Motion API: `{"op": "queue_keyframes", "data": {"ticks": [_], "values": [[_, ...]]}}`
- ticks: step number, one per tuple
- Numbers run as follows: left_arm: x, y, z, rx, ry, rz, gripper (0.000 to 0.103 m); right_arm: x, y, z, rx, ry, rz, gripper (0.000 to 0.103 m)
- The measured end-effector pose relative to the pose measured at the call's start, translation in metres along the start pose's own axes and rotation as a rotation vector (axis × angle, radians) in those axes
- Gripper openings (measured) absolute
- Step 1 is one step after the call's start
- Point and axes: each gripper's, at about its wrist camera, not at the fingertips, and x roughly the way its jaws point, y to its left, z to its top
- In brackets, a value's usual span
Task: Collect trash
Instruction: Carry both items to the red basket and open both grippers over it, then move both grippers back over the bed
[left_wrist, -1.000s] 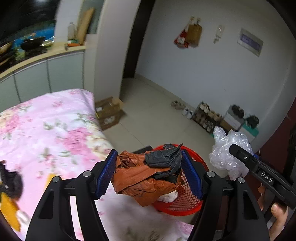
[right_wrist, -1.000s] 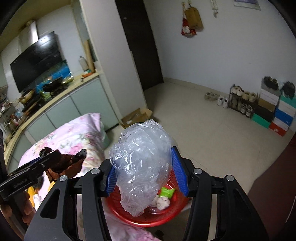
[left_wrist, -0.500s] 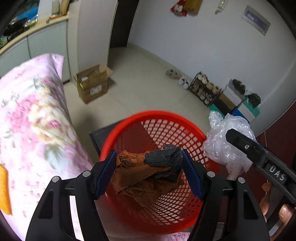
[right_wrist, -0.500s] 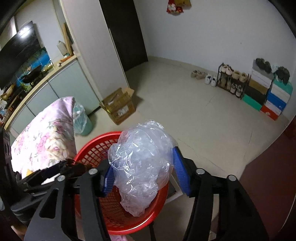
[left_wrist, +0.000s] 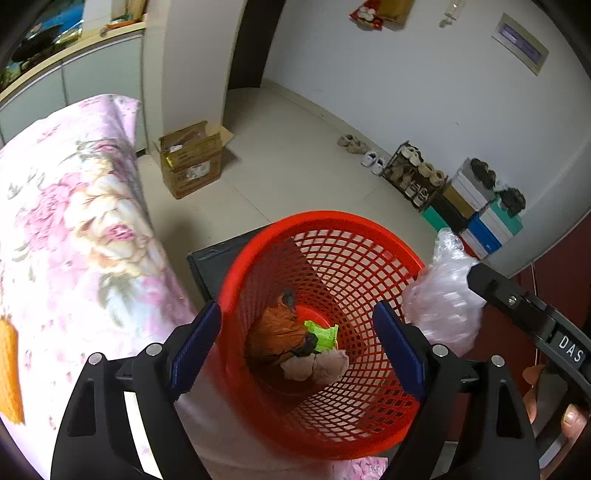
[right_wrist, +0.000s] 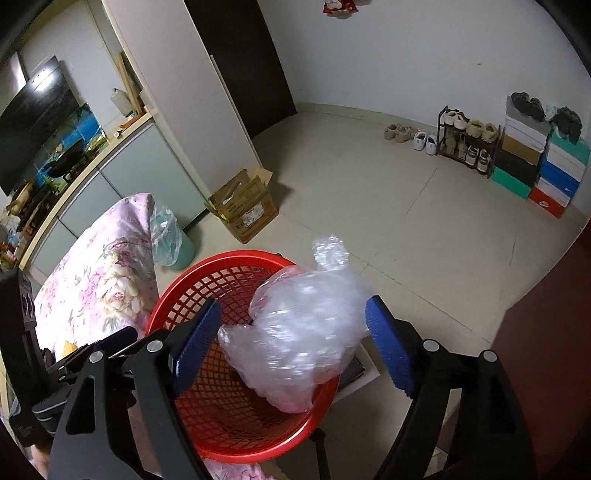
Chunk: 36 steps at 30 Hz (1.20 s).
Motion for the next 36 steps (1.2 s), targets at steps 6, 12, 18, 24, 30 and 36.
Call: {"op": "queue_keyframes", "data": {"ticks": [6,12,18,24,30,36], "values": [[-0.035,0.001,0.002,0.004,-0.07,0.03,0.082,-0.023,0.003,-0.004,-0.01,-0.047,0.005,0.078],[-0.076,0.001,-0.004,0.006,-0.137,0.05,0.082,-0.049,0.011,-0.017,-0.032,-0.09,0.025,0.078],[-0.111,0.007,-0.018,0.011,-0.183,0.088,0.082,-0.073,0.026,-0.03,-0.077,-0.137,0.042,0.078],[-0.143,0.024,-0.034,-0.011,-0.216,0.12,0.082,-0.094,0.045,-0.045,-0.126,-0.195,0.053,0.078],[-0.181,0.046,-0.054,-0.006,-0.267,0.187,0.082,-0.101,0.071,-0.066,-0.176,-0.217,0.125,0.088],[-0.219,0.071,-0.077,0.0,-0.326,0.277,0.083,-0.094,0.105,-0.083,-0.242,-0.186,0.178,0.088]]}}
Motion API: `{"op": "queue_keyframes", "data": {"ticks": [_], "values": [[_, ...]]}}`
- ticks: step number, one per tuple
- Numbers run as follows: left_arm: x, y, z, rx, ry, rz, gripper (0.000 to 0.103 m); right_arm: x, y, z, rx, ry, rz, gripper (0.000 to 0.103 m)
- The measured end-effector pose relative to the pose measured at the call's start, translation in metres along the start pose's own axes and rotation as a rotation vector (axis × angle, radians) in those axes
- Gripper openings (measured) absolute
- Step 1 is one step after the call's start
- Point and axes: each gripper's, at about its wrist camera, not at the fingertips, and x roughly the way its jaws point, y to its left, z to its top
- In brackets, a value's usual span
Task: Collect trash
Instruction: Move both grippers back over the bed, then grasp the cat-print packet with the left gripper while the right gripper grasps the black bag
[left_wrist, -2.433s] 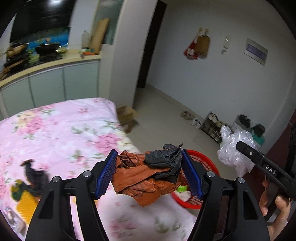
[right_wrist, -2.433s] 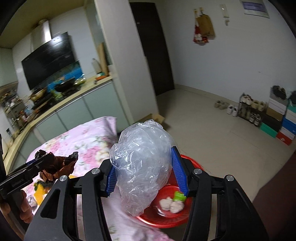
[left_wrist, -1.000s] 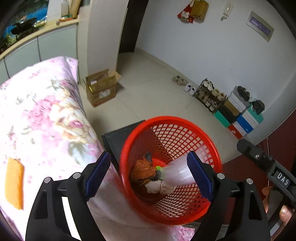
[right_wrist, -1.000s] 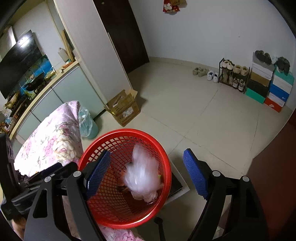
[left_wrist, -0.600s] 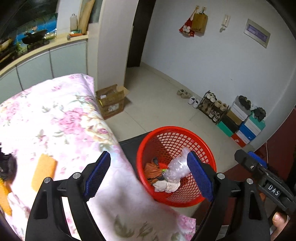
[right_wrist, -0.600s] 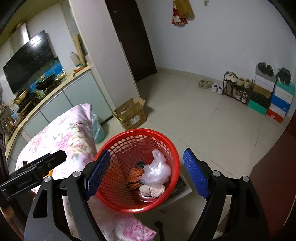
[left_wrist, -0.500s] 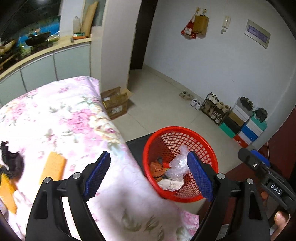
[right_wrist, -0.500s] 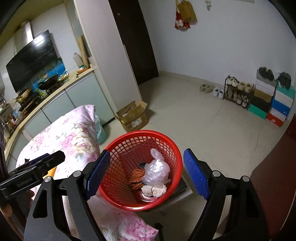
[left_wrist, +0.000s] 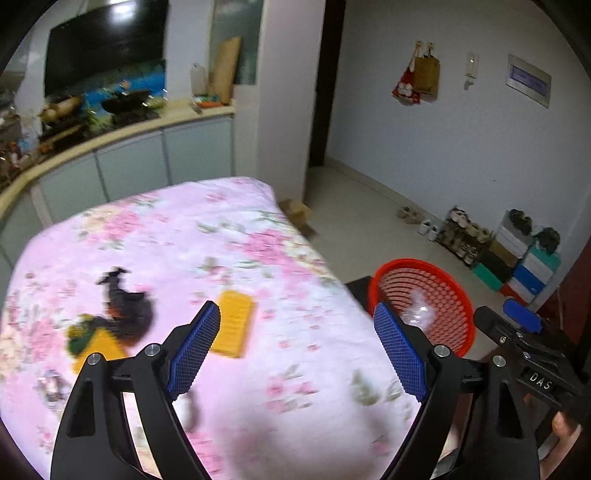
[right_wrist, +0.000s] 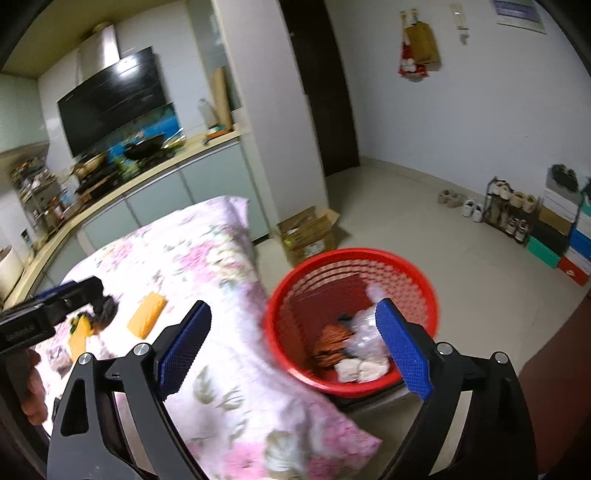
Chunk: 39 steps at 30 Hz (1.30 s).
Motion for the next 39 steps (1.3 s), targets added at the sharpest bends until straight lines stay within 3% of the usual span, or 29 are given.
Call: {"op": "queue_keyframes", "data": {"ticks": [5,16,21,24,32,39], "values": [[-0.025,0.041,-0.01,-0.037,-0.031,0.057,0.083,0.002,0.033,-0.004,-0.067,0.013,0.055,0.088],[-0.08,0.186,-0.03,-0.254,-0.045,0.21,0.084,0.014,0.065,-0.014,-0.097,0.077,0.121,0.088],[-0.093,0.245,-0.054,-0.353,-0.011,0.247,0.084,0.017,0.073,-0.016,-0.099,0.097,0.133,0.088],[-0.091,0.267,-0.07,-0.414,0.006,0.218,0.084,0.024,0.078,-0.017,-0.096,0.115,0.137,0.088],[-0.038,0.259,-0.099,-0.384,0.127,0.15,0.084,0.031,0.101,-0.02,-0.129,0.142,0.173,0.088],[-0.001,0.265,-0.109,-0.389,0.182,0.172,0.084,0.035,0.117,-0.03,-0.16,0.177,0.194,0.088]]}}
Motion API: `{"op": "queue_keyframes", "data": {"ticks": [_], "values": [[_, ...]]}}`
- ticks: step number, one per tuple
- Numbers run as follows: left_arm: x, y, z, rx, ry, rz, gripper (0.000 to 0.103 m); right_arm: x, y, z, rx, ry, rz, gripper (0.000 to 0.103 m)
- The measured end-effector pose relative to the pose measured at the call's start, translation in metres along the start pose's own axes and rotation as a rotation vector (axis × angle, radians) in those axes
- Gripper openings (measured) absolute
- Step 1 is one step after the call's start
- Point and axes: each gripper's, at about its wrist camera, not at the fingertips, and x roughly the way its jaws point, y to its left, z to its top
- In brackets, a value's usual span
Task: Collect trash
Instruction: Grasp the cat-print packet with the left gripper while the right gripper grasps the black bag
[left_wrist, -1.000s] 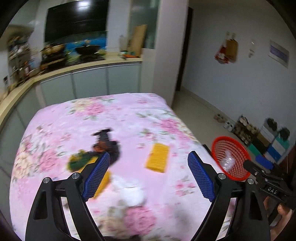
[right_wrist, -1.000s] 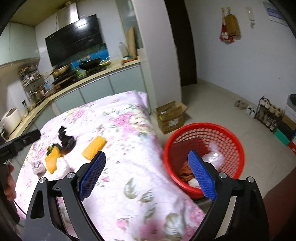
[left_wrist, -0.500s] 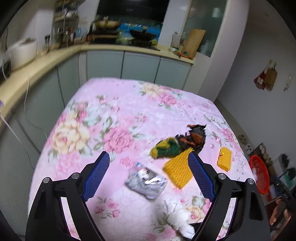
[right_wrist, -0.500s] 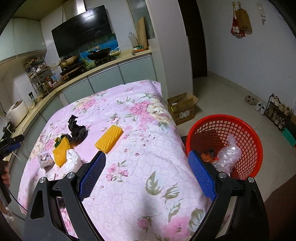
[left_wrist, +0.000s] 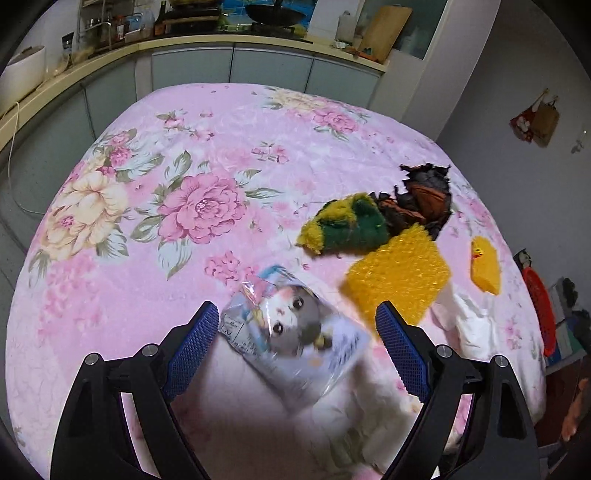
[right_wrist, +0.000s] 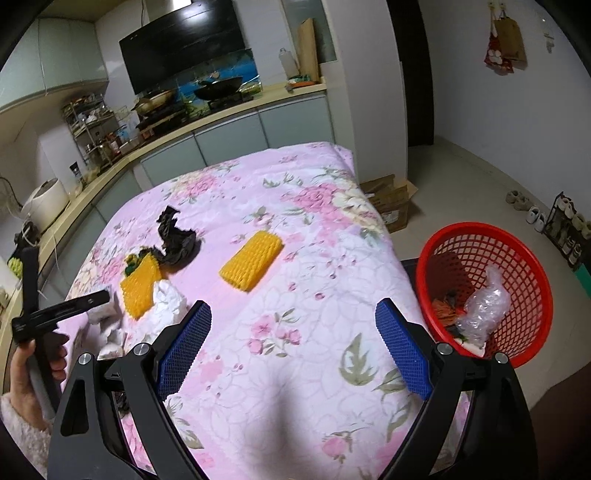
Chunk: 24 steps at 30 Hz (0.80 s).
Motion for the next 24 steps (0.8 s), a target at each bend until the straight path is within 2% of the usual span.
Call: {"op": "queue_keyframes", "data": {"ticks": [4,5,7,9,10,18,24], "values": [[0.009,0.005,-0.001,-0.016,-0.003,0.001,0.08,0.009,0.01,-0.005,-0.018,0.031,0.019,0.088],[0.012,0.005,-0.002,-0.006,0.0,0.009,0.071,0.011,0.013,-0.007,-0.025,0.038,0.027,0.088],[0.014,0.005,-0.004,0.003,0.002,0.023,0.065,0.013,0.019,-0.01,-0.04,0.047,0.04,0.088],[0.013,0.005,-0.005,0.013,-0.004,0.042,0.05,0.015,0.025,-0.012,-0.056,0.054,0.052,0.088],[0.011,0.007,-0.006,0.012,-0.005,0.047,0.048,0.015,0.028,-0.014,-0.063,0.056,0.058,0.088],[-0.007,0.015,-0.007,-0.009,-0.045,0.068,0.046,0.018,0.064,-0.031,-0.169,0.086,0.145,0.088],[-0.02,0.015,-0.006,-0.008,-0.073,0.061,0.045,0.019,0.101,-0.047,-0.259,0.135,0.318,0.088]]}}
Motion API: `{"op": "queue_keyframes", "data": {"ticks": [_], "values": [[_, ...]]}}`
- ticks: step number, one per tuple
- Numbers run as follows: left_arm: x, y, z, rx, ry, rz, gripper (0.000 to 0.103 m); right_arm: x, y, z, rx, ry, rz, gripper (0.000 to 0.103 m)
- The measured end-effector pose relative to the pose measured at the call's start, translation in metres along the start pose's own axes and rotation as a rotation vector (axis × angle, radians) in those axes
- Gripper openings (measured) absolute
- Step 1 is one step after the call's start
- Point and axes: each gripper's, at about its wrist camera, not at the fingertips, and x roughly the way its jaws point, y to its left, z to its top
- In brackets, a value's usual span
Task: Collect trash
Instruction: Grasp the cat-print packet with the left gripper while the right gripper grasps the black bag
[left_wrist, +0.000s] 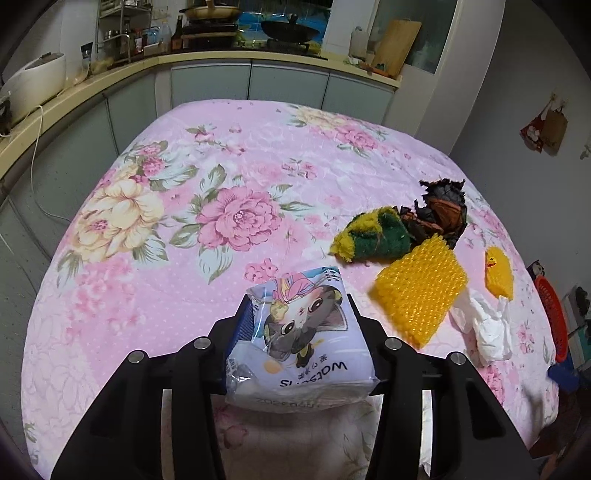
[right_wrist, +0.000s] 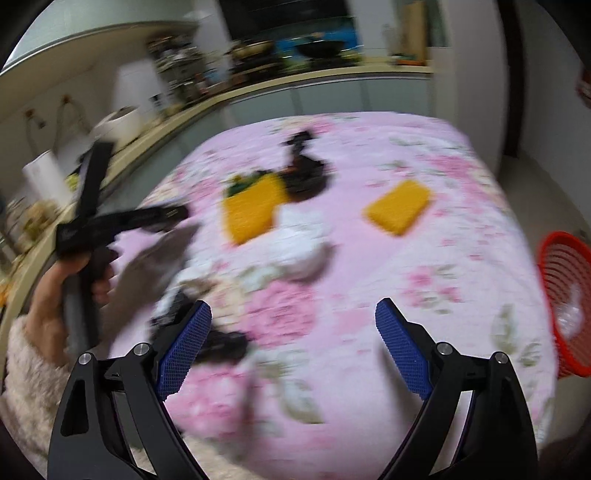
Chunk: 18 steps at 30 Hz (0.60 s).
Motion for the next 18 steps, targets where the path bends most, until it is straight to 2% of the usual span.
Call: {"op": "queue_keyframes", "data": {"ticks": [5,8,11,15,18], "values": [[-0.007,0.004,0.001,-0.018,-0.011,-0.004,0.045,0.016,0.038,-0.003,-0.138,0.044,0.07,0.087],[-0.01,0.006,0.001,-0.02,-0.016,-0.005,0.045,0.033,0.052,-0.008,-0.2,0.073,0.067,0.087],[-0.013,0.007,0.0,-0.019,-0.021,-0.006,0.045,0.047,0.057,-0.01,-0.209,0.096,0.065,0.086],[-0.016,0.008,0.0,-0.022,-0.025,-0.004,0.045,0.063,0.055,-0.009,-0.215,0.133,0.047,0.065],[-0.015,0.01,0.0,-0.027,-0.023,-0.002,0.045,0.067,0.051,-0.008,-0.214,0.134,0.036,0.055]]}}
